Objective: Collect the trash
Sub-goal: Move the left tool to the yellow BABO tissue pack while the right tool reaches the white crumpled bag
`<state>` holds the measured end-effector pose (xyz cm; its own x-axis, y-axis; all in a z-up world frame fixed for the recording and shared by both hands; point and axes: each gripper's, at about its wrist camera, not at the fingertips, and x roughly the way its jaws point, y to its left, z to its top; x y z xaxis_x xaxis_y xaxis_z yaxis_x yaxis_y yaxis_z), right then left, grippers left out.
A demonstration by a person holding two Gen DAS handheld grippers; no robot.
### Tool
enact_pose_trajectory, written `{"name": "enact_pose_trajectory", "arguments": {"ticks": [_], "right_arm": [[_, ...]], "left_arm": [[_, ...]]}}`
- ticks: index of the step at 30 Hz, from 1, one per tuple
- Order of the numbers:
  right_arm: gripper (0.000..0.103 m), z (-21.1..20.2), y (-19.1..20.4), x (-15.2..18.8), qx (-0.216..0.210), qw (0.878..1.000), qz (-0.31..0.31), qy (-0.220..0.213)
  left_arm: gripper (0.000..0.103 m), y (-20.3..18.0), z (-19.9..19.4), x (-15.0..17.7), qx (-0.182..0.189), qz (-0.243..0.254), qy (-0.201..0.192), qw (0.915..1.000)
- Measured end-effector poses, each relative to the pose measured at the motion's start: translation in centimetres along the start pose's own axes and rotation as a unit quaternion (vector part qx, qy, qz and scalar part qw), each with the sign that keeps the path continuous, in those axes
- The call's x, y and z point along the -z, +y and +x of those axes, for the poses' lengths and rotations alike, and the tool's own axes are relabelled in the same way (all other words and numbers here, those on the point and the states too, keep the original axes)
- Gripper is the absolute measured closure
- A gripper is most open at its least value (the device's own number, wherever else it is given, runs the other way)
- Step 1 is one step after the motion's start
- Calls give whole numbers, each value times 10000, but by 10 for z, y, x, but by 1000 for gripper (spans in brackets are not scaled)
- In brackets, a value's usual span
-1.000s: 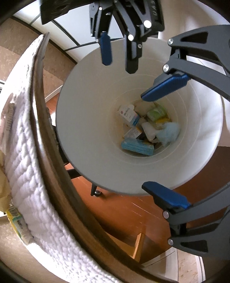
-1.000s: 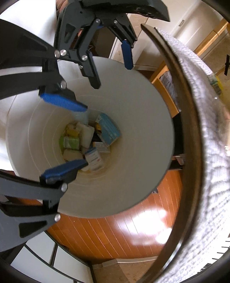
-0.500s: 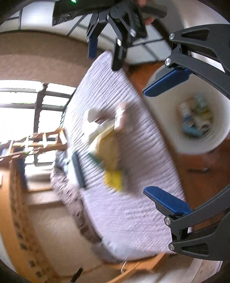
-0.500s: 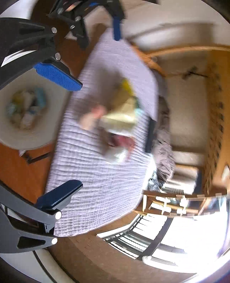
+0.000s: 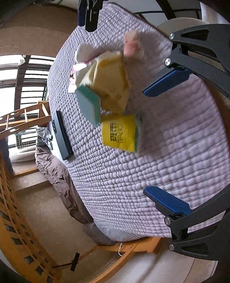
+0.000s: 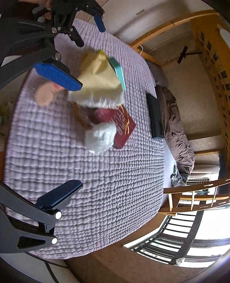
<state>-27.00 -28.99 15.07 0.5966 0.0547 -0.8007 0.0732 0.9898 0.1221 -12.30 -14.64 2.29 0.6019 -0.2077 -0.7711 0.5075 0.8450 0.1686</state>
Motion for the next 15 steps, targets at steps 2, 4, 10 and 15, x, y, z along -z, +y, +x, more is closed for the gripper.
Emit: {"name": "enact_pose_trajectory", "arguments": {"ticks": [2, 4, 10, 15], "right_arm": [[4, 13, -1, -6, -56, 9999, 2, 90], [4, 23, -6, -12, -90, 9999, 77, 101], [6, 47, -19, -29, -511, 9975, 451, 193], [20, 60, -26, -34, -835, 9933, 724, 330]], "left_arm": [[1, 3, 10, -5, 48, 4, 55, 10000], [1, 5, 19, -9, 84, 65, 65, 9999], [3, -1, 37, -19, 273, 221, 101, 9993], [9, -3, 45, -22, 474, 267, 128, 9984]]}}
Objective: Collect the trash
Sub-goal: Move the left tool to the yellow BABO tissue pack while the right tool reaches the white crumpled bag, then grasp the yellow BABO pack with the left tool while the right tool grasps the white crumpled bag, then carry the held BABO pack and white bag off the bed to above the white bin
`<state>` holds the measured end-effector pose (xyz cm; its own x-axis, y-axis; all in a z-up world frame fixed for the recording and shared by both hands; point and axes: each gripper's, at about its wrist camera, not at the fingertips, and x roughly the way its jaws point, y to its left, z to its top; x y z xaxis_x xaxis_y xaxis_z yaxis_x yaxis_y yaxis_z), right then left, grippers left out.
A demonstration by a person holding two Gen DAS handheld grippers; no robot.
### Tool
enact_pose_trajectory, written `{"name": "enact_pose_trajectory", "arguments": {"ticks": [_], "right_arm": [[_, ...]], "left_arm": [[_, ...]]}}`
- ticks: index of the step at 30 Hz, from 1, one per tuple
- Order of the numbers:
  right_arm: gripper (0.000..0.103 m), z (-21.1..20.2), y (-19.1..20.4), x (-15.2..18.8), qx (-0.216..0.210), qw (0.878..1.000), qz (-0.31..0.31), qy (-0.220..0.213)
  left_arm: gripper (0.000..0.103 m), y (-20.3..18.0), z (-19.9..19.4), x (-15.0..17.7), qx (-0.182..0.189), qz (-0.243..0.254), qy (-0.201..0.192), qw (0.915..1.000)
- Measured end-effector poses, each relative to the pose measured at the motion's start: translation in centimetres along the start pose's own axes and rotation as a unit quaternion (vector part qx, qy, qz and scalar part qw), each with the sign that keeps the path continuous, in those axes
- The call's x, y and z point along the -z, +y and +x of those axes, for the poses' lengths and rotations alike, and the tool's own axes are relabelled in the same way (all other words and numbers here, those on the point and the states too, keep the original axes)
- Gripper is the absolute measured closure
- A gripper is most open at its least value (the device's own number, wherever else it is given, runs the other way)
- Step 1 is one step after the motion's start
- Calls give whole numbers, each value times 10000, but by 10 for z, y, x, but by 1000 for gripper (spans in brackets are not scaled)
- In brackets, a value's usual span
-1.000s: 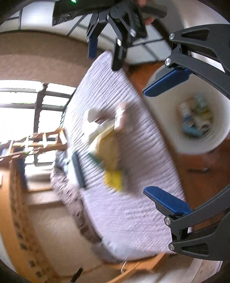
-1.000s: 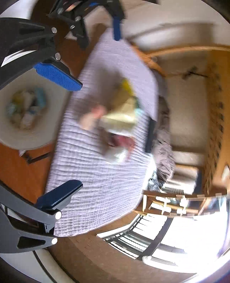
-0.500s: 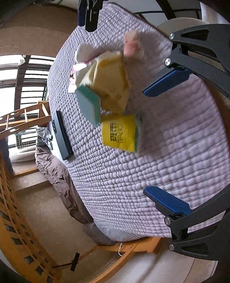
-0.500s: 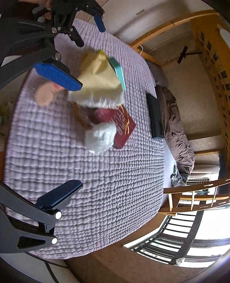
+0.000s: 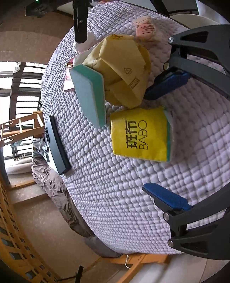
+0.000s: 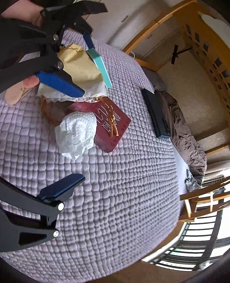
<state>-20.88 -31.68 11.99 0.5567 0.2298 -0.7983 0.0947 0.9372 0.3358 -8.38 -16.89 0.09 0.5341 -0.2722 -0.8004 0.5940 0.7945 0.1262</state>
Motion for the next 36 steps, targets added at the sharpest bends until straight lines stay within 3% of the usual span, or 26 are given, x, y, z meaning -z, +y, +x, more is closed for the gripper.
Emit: {"name": "enact_pose_trajectory", "arguments": {"ticks": [5, 10, 13, 14, 16, 20, 36], "right_arm": [[25, 10, -3, 0, -115, 9998, 71, 115], [28, 10, -8, 4, -179, 9996, 128, 160], [43, 13, -11, 3, -226, 9995, 157, 164], [53, 14, -11, 3, -278, 9993, 158, 174], [56, 12, -13, 1, -364, 9990, 175, 199], [58, -1, -8, 0, -150, 9999, 2, 12], [58, -42, 19, 17, -38, 9988, -453, -191]], "left_arm": [[18, 0, 9, -5, 122, 4, -6, 9999], [37, -2, 10, -9, 302, 29, -33, 9995], [45, -6, 12, -13, 340, 96, -31, 9994], [47, -7, 12, -13, 332, 115, -27, 9994], [48, -9, 12, -14, 273, 130, -43, 9995], [48, -5, 7, -11, 62, -25, -53, 10000], [48, 6, -21, 10, -120, -522, 46, 9986]]}}
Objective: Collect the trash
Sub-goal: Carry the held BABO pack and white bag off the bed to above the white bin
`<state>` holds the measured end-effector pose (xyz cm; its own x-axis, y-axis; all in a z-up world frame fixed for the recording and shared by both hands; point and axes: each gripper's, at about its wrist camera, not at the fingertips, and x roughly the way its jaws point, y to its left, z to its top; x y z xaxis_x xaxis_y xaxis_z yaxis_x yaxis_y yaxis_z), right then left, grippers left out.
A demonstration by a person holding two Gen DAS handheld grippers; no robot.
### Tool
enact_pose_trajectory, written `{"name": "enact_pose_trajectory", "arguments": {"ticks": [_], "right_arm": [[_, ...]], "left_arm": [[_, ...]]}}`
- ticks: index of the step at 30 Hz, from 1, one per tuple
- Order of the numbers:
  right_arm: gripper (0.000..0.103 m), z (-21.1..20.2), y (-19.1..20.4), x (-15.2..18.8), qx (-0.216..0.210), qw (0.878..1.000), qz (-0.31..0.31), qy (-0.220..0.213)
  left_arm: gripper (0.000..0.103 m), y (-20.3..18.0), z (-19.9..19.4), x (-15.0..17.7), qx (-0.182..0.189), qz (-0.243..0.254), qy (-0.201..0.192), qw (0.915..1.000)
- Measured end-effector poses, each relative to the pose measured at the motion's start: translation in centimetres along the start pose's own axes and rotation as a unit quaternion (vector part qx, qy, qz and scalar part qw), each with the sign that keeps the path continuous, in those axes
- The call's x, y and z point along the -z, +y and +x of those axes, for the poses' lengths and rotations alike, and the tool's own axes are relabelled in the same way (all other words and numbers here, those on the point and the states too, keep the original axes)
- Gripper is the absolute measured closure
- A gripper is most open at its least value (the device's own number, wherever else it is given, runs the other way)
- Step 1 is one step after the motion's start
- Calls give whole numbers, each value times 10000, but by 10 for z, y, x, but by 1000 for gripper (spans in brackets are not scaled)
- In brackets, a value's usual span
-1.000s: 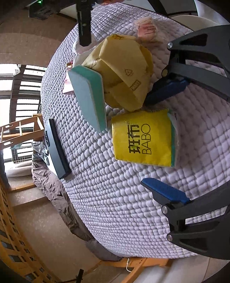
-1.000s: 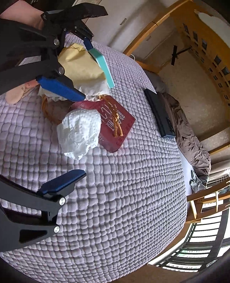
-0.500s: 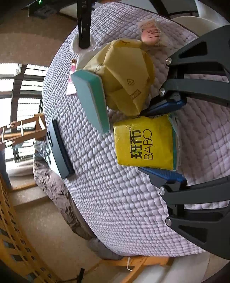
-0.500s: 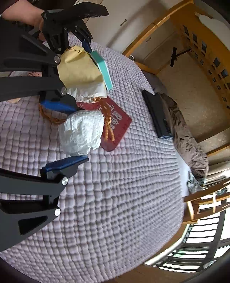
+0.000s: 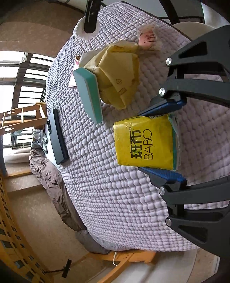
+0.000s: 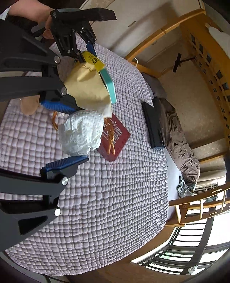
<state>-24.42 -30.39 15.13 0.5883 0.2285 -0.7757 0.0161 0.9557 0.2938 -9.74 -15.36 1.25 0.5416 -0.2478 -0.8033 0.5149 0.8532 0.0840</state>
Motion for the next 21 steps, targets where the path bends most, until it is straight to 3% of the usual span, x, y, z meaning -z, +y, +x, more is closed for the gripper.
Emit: {"name": "enact_pose_trajectory", "arguments": {"ticks": [21], "right_arm": [[58, -29, 27, 44, 4, 9998, -158, 145]], "left_arm": [[48, -10, -28, 17, 43, -536, 144, 9985]]}}
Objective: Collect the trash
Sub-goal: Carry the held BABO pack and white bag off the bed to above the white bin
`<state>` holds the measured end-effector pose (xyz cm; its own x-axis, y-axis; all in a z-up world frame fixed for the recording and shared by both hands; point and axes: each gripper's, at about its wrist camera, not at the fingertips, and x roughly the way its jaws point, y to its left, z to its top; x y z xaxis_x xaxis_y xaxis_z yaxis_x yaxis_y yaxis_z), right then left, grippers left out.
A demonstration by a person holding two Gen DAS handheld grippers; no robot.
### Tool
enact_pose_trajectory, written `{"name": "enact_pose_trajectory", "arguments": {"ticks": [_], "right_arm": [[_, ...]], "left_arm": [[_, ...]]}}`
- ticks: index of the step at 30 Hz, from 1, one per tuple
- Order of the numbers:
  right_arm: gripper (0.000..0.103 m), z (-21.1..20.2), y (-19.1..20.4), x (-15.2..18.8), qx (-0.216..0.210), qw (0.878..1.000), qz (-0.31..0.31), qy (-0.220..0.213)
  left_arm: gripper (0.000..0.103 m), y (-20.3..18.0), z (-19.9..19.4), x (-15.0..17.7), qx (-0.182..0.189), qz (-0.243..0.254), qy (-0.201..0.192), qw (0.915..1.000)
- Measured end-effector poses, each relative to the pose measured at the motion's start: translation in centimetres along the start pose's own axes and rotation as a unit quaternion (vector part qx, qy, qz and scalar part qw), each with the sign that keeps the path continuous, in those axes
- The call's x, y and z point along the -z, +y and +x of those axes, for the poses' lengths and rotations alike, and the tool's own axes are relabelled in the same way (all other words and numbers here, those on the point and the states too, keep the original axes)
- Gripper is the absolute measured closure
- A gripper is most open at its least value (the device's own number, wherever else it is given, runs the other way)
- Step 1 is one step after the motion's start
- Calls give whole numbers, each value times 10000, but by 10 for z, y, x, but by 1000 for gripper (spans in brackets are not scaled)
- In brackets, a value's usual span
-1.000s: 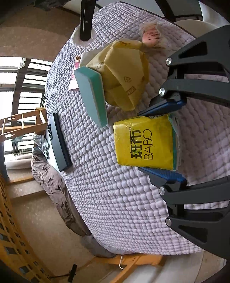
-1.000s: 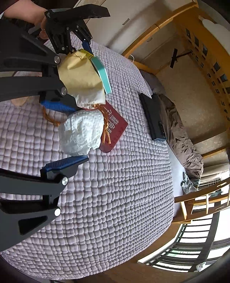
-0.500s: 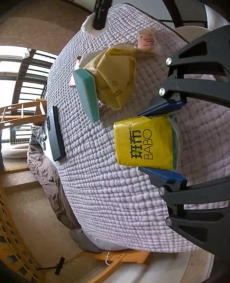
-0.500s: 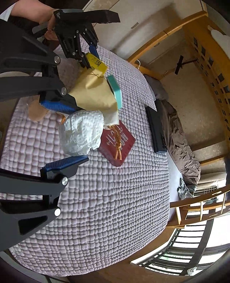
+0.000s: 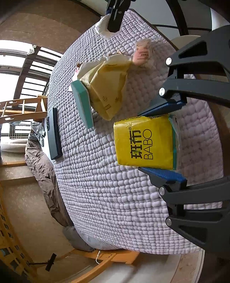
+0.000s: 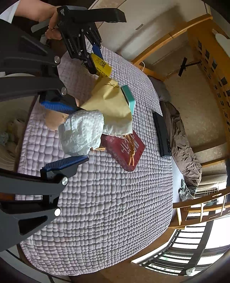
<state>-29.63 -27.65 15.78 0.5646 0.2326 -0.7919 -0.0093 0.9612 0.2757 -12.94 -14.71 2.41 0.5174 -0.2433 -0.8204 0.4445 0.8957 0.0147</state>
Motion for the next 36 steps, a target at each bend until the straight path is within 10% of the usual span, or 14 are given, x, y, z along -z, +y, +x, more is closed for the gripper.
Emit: {"name": "enact_pose_trajectory", "arguments": {"ticks": [36], "right_arm": [[58, -27, 48, 55, -246, 9992, -220, 225]], "left_arm": [[48, -30, -36, 31, -156, 68, -31, 9999]]}}
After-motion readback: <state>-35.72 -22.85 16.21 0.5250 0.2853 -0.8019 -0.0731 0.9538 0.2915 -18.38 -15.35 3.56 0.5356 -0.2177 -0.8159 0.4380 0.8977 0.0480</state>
